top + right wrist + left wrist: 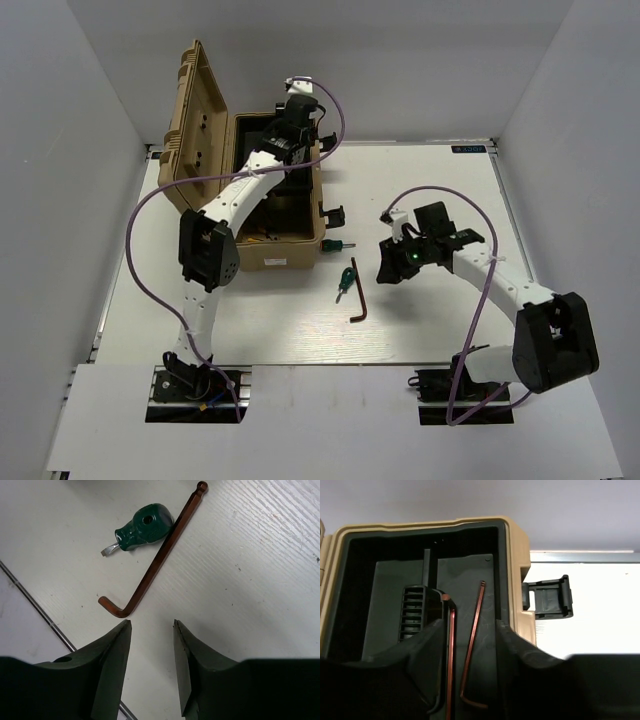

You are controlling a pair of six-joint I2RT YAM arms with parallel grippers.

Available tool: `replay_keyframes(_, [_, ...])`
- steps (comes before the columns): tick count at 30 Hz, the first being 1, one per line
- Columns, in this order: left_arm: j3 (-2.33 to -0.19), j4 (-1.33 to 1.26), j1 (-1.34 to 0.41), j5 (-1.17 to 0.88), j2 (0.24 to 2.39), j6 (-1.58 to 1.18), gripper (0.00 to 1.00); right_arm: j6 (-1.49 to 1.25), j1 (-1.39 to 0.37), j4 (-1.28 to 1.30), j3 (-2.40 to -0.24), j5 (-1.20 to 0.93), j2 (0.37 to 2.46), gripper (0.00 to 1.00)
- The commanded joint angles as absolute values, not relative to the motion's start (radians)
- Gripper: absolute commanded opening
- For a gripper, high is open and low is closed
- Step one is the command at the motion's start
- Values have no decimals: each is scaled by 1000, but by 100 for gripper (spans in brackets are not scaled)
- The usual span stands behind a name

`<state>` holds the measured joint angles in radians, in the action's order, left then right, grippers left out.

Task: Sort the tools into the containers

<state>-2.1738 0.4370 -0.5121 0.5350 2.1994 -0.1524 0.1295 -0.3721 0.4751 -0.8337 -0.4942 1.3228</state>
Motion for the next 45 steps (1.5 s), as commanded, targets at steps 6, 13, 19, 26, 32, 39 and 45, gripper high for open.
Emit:
replay_keyframes(6, [-2186, 451, -505, 457, 2033, -156, 66, -32, -546, 315, -785, -282, 1377, 46])
replay_keyframes(13, [-1636, 315, -526, 249, 1521, -201, 69, -118, -637, 227, -736, -129, 1439, 44])
replay_keyframes(19, [-1191, 299, -535, 172, 1033, -244, 72, -170, -716, 167, -767, -8, 1497, 41])
replay_keyframes(26, [-1026, 500, -535, 61, 773, -253, 76, -218, -796, 238, -842, 196, 1627, 31])
replay_keyframes(32, [-996, 603, -535, 6, 667, -232, 77, -279, -776, 337, -831, 336, 1660, 6])
replay_keyframes(39, [-967, 614, -535, -103, 663, -201, 77, -268, -672, 432, -851, 265, 1617, 0])
replay_keyframes(45, [-876, 584, -535, -281, 707, -163, 74, -187, -576, 584, -977, 201, 1471, 0])
